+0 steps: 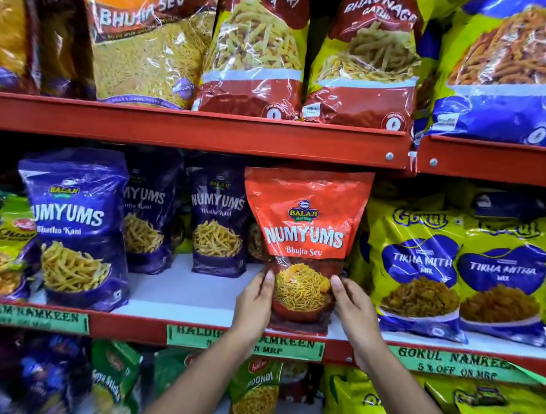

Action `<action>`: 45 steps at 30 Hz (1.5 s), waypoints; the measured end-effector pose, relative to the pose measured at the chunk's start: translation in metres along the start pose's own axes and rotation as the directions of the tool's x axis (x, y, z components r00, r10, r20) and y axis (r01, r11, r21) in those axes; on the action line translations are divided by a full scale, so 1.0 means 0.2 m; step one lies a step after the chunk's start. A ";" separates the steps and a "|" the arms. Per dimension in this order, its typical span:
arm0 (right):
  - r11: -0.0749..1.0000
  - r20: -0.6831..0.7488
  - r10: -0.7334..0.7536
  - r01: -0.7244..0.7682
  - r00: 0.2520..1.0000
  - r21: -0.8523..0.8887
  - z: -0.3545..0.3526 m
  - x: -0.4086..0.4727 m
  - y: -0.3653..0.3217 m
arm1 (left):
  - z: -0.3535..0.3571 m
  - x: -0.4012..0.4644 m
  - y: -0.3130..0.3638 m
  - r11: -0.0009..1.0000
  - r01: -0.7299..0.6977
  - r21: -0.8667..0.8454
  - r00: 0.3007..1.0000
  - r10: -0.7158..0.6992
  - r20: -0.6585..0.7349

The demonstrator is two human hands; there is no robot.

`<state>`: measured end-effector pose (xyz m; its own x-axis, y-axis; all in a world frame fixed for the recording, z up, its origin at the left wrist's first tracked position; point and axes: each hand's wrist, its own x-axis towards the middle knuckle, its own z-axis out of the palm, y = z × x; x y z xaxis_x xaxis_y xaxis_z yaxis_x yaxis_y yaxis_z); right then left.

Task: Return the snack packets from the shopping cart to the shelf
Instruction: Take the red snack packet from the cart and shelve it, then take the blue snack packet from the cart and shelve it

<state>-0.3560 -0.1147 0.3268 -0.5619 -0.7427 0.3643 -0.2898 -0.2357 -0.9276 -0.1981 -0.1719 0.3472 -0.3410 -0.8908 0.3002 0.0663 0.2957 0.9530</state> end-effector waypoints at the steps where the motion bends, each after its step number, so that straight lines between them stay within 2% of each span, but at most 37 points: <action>1: 1.000 0.012 -0.010 0.011 1.000 -0.023 0.00 -0.03 -0.03 | 0.00 -0.03 0.01 1.000 -0.007 0.015 1.000 0.007 0.001; 4: 0.983 -0.014 -0.065 0.061 0.998 -0.174 0.00 -0.13 -0.11 | -0.01 -0.11 0.03 0.985 -0.056 0.166 0.998 0.055 0.008; 7: 0.897 0.027 -0.211 0.204 0.977 -0.393 0.02 -0.29 -0.12 | -0.04 -0.23 0.00 0.916 -0.200 0.349 0.980 0.196 0.046; 10: 0.741 0.077 -0.349 0.326 0.934 -0.587 0.05 -0.52 -0.06 | -0.09 -0.42 -0.10 0.779 -0.359 0.513 0.927 0.364 0.095; 13: 0.587 0.149 -0.407 0.383 0.901 -0.714 0.08 -0.78 0.04 | -0.17 -0.67 -0.24 0.604 -0.428 0.672 0.882 0.442 0.164; 17: 0.525 0.226 -0.327 0.375 0.918 -0.764 0.12 -1.17 0.23 | -0.28 -1.00 -0.47 0.473 -0.390 0.790 0.900 0.376 0.219; 21: 0.540 0.328 -0.166 0.364 0.930 -0.759 0.15 -1.55 0.44 | -0.40 -1.37 -0.72 0.386 -0.327 0.863 0.944 0.177 0.279; 25: 0.578 0.431 0.070 0.316 0.899 -0.753 0.17 -1.88 0.63 | -0.53 -1.68 -0.94 0.323 -0.301 0.897 0.941 -0.050 0.334; 27: 0.606 0.484 0.189 0.287 0.854 -0.742 0.19 -2.01 0.69 | -0.61 -1.82 -1.05 0.329 -0.287 0.900 0.917 -0.178 0.358; 29: 0.635 0.544 0.349 0.235 0.763 -0.736 0.19 -2.10 0.74 | -0.69 -1.92 -1.12 0.310 -0.273 0.911 0.874 -0.315 0.369; 30: 0.635 0.566 0.423 0.214 0.707 -0.742 0.18 -2.13 0.76 | -0.73 -1.95 -1.13 0.332 -0.250 0.910 0.842 -0.390 0.373; 33: 0.630 0.591 0.601 0.136 0.538 -0.765 0.17 -2.18 0.82 | -0.83 -2.01 -1.20 0.484 -0.157 0.861 0.710 -0.551 0.439; 35: 0.642 0.593 0.634 0.088 0.497 -0.761 0.16 -2.20 0.85 | -0.88 -2.05 -1.23 0.541 -0.093 0.836 0.675 -0.583 0.453; 36: 0.652 0.585 0.634 0.056 0.506 -0.756 0.16 -2.21 0.87 | -0.89 -2.06 -1.26 0.566 -0.022 0.824 0.694 -0.585 0.420; 39: 0.661 0.455 0.622 -0.116 0.638 -0.741 0.19 -2.20 0.92 | -0.91 -2.06 -1.33 0.645 0.301 0.703 0.786 -0.585 0.200; 40: 0.660 0.410 0.619 -0.161 0.669 -0.734 0.20 -2.17 0.92 | -0.90 -2.04 -1.34 0.670 0.367 0.646 0.805 -0.576 0.141; 43: 0.694 0.338 0.623 -0.300 0.706 -0.654 0.21 -2.05 0.83 | -0.88 -1.89 -1.26 0.744 0.415 0.523 0.822 -0.553 0.134; 45: 0.732 0.344 0.608 -0.337 0.716 -0.592 0.18 -1.93 0.72 | -0.88 -1.76 -1.14 0.793 0.440 0.422 0.821 -0.546 0.170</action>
<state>-0.1518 0.1159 0.0497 -0.3122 -0.8904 -0.3312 -0.4809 0.4488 -0.7532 0.0720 0.0140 0.0314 -0.4751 -0.8340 -0.2807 -0.4935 -0.0116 0.8697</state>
